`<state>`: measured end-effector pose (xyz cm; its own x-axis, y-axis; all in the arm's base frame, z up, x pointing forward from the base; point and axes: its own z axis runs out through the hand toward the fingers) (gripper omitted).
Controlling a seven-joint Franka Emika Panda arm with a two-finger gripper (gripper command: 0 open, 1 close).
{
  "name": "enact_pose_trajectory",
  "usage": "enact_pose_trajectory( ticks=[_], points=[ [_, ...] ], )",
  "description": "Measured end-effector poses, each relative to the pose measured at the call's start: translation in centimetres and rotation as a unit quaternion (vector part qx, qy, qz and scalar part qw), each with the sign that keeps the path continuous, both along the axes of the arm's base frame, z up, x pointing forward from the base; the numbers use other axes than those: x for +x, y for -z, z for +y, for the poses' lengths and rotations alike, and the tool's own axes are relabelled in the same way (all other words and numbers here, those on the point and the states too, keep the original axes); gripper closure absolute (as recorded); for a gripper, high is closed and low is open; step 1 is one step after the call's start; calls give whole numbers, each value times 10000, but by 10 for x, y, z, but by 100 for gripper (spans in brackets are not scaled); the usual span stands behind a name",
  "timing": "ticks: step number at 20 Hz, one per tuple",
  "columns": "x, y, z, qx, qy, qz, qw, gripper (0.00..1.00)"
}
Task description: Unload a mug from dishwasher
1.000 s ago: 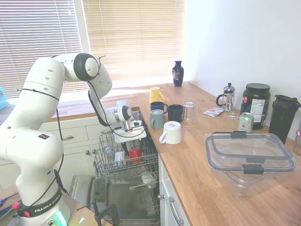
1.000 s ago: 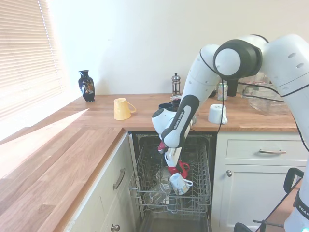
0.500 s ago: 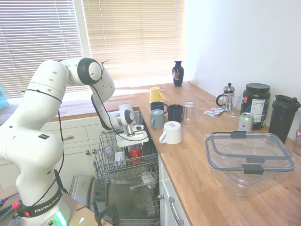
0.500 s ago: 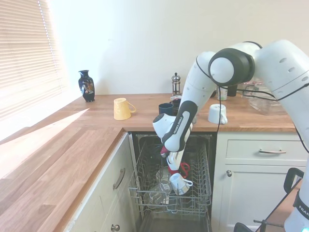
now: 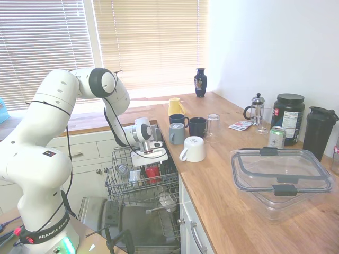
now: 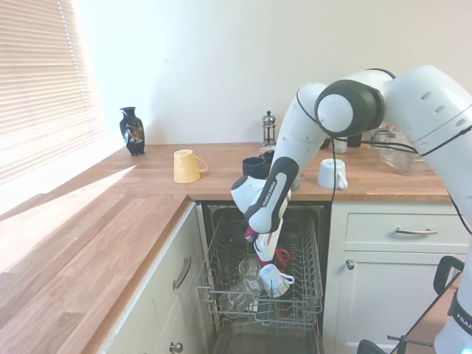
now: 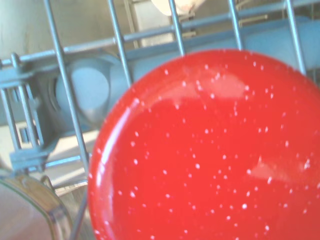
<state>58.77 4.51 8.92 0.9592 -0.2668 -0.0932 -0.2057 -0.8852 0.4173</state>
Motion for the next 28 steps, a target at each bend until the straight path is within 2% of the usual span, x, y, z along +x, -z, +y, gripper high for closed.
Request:
enact_pose_trajectory(
  ticks=[3,4,28],
  points=[
    [1,0,0,-26,12,34,10000,0],
    [1,0,0,-27,10,38,10000,100],
    [0,0,7,136,-128,236,9995,100]
  ],
)
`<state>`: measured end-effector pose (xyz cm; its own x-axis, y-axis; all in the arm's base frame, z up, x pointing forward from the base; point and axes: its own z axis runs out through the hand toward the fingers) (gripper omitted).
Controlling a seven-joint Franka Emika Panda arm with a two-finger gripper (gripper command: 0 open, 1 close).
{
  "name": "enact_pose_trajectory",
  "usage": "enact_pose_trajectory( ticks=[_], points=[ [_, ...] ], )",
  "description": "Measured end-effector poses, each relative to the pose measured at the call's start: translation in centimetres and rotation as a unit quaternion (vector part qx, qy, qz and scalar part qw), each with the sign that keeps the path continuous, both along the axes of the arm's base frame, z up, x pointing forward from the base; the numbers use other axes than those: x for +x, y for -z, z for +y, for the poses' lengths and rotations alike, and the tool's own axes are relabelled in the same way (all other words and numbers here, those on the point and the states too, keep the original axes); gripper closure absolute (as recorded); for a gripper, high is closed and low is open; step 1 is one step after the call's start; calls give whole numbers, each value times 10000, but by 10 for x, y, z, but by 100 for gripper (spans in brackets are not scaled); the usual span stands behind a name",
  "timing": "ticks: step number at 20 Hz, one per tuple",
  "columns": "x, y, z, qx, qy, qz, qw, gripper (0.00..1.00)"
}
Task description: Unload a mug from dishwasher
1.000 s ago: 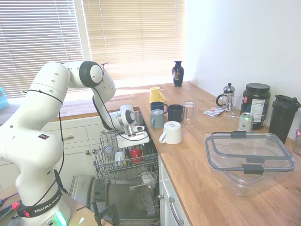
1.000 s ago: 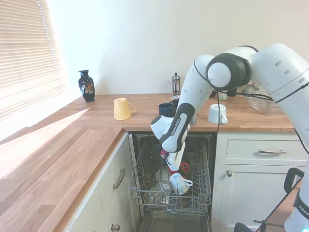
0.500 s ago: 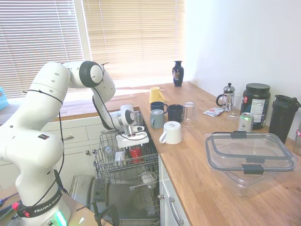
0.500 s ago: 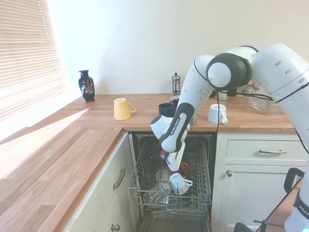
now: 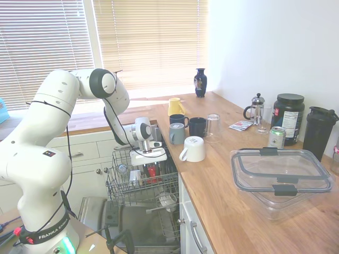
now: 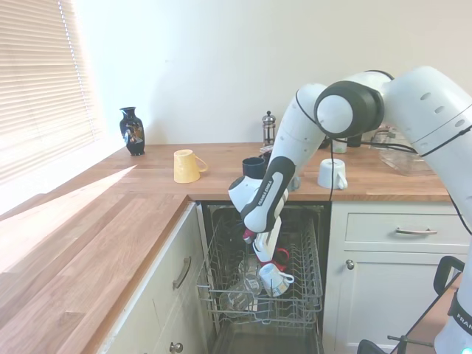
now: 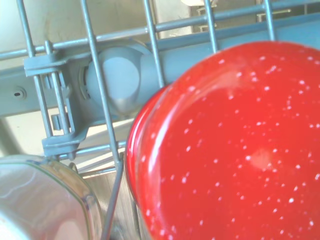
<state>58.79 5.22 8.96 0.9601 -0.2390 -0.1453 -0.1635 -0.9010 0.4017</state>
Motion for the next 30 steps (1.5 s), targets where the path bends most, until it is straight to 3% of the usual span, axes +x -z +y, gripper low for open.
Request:
enact_pose_trajectory(
  ticks=[15,21,30],
  points=[
    [1,0,1,13,-46,-26,10000,100],
    [0,-4,10,-70,-241,-130,9996,100],
    [-3,-45,26,-148,-394,-491,9979,100]
  ],
)
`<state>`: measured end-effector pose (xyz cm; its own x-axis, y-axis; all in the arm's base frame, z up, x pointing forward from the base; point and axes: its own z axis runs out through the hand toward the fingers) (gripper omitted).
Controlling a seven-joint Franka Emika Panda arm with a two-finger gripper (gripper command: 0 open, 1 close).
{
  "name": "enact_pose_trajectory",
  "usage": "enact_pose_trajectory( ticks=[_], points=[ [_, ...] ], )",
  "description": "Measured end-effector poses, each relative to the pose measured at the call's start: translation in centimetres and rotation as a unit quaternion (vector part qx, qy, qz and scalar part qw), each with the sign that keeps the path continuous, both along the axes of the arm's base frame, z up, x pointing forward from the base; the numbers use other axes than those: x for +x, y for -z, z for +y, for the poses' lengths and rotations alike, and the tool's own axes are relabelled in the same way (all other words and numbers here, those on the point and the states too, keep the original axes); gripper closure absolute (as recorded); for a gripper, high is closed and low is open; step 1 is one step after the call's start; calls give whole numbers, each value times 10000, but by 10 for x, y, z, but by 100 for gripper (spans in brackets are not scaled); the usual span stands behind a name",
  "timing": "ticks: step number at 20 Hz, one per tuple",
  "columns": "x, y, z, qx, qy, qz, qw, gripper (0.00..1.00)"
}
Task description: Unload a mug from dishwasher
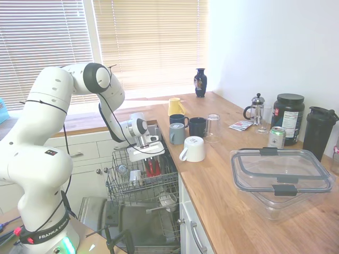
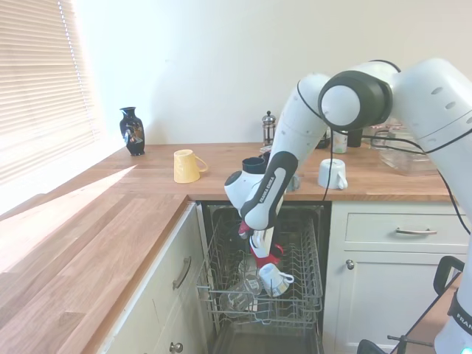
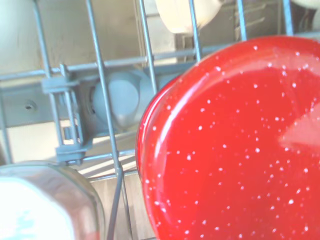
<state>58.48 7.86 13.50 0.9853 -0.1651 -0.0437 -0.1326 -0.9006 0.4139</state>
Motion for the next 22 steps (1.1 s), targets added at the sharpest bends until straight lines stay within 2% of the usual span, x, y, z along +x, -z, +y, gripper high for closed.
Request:
enact_pose_trajectory(
  ticks=[4,8,13,22],
  points=[
    [-4,-21,19,-35,-56,-203,9998,100],
    [-5,-40,49,60,-123,-446,9989,100],
    [-5,-54,61,150,-16,-695,9975,100],
    [-17,-113,55,606,311,-1239,9900,100]
  ],
)
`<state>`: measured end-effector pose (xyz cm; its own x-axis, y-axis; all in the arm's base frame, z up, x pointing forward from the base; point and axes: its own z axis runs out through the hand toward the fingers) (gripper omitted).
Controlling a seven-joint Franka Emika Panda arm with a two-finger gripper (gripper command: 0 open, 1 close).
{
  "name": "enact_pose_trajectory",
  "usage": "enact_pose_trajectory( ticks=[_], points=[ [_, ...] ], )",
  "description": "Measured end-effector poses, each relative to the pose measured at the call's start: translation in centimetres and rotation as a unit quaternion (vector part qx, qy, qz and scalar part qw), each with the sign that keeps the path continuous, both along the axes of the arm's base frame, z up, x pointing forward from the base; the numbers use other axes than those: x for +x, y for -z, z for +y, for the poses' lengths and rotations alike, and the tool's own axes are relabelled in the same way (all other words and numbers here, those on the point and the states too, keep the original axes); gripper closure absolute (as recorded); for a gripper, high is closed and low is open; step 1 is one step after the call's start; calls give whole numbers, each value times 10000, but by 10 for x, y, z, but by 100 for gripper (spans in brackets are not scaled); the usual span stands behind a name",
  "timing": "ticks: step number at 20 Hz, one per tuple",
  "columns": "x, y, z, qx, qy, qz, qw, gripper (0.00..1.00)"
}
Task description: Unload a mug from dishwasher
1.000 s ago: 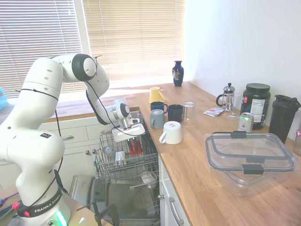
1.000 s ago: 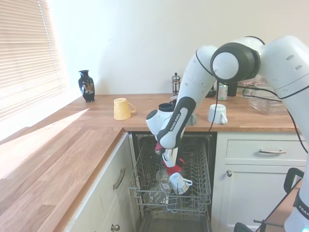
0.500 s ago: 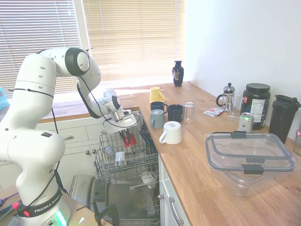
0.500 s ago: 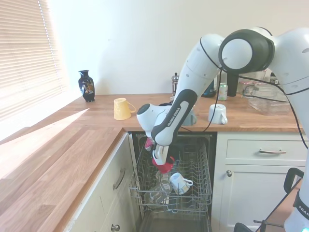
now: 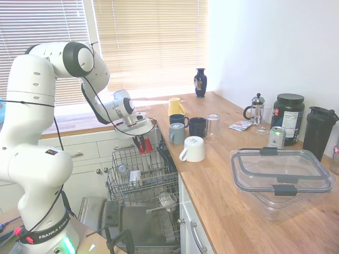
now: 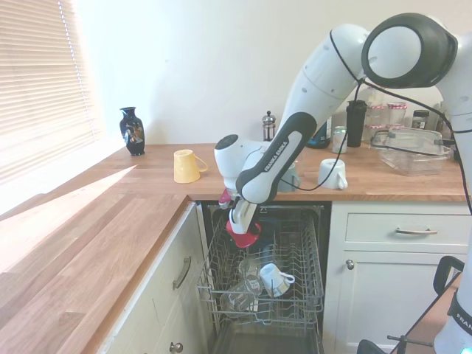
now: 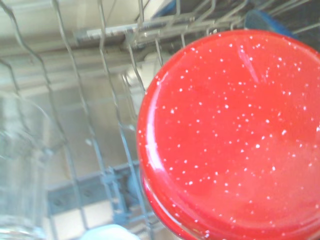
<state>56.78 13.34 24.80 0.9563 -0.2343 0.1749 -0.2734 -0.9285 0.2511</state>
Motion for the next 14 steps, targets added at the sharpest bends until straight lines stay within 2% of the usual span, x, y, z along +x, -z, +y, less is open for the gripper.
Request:
enact_pose_trajectory(
  ticks=[5,9,14],
  points=[
    [-7,-45,-13,404,334,-302,9982,100],
    [-19,-83,-40,651,631,-514,9946,100],
    [-41,-108,-67,887,927,-671,9895,100]
  ],
)
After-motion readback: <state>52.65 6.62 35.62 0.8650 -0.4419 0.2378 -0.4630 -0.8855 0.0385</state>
